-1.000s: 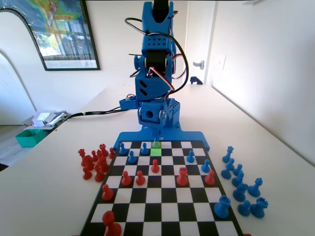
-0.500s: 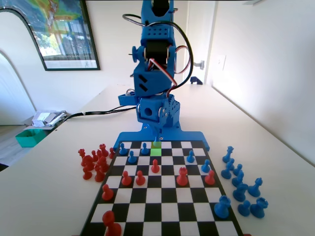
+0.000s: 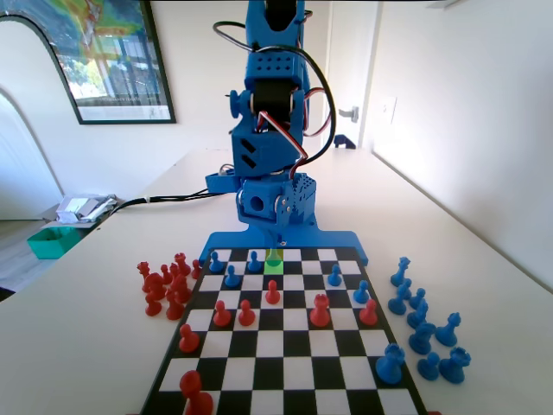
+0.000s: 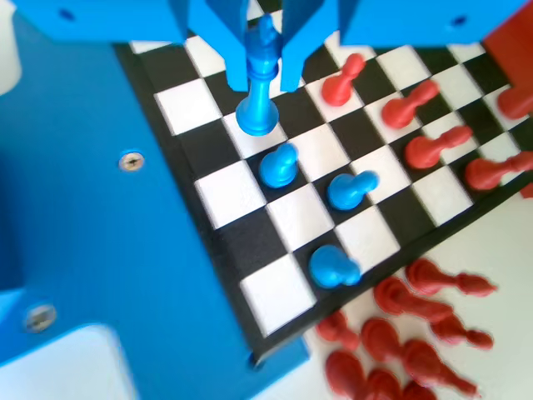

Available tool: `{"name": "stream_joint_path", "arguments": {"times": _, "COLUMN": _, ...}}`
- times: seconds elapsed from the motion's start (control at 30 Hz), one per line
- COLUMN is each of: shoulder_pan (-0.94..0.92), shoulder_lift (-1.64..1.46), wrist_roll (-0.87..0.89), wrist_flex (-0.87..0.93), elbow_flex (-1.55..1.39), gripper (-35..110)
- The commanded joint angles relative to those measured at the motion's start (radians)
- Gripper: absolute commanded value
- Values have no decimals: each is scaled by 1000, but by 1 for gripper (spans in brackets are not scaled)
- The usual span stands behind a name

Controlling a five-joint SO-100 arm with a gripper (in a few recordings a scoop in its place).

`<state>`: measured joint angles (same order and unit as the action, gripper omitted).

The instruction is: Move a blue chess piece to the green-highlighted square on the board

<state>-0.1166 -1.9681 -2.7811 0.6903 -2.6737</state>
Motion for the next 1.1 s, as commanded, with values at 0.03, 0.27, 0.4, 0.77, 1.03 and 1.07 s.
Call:
{"name": "stream_joint_path", "arguments": {"times": 0.03, "shoulder_pan": -15, "shoulder_lift": -12, "wrist_roll": -12, "wrist_flex": -9, "elbow_flex": -11, "gripper": 1}}
{"name": "stream_joint_path", "arguments": {"times": 0.27, "shoulder_pan": -15, "shoulder_lift": -12, "wrist_roll": -12, "wrist_flex": -35, "elbow_flex": -35, "gripper": 3}}
{"name": "stream_joint_path", "arguments": {"times": 0.4, "shoulder_pan": -15, "shoulder_lift": -12, "wrist_roll": -9, "wrist_flex": -41, "elbow_flex": -37, "gripper": 4}}
{"name": "stream_joint_path", "arguments": {"times": 0.77, "shoulder_pan": -17, "shoulder_lift": -12, "wrist_roll": 8, "wrist_flex": -66, "elbow_flex": -37, "gripper": 8}}
{"name": "stream_joint_path", "arguments": {"times": 1.03, "shoulder_pan": -12, "shoulder_lift": -15, "wrist_roll": 35, "wrist_flex": 117, "elbow_flex": 97, "gripper": 11}}
{"name": "stream_joint_path", "arguments": {"times": 1.07, "shoulder_pan": -9, "shoulder_lift": -15, "wrist_roll": 40, "wrist_flex": 169, "elbow_flex": 130, "gripper": 11}}
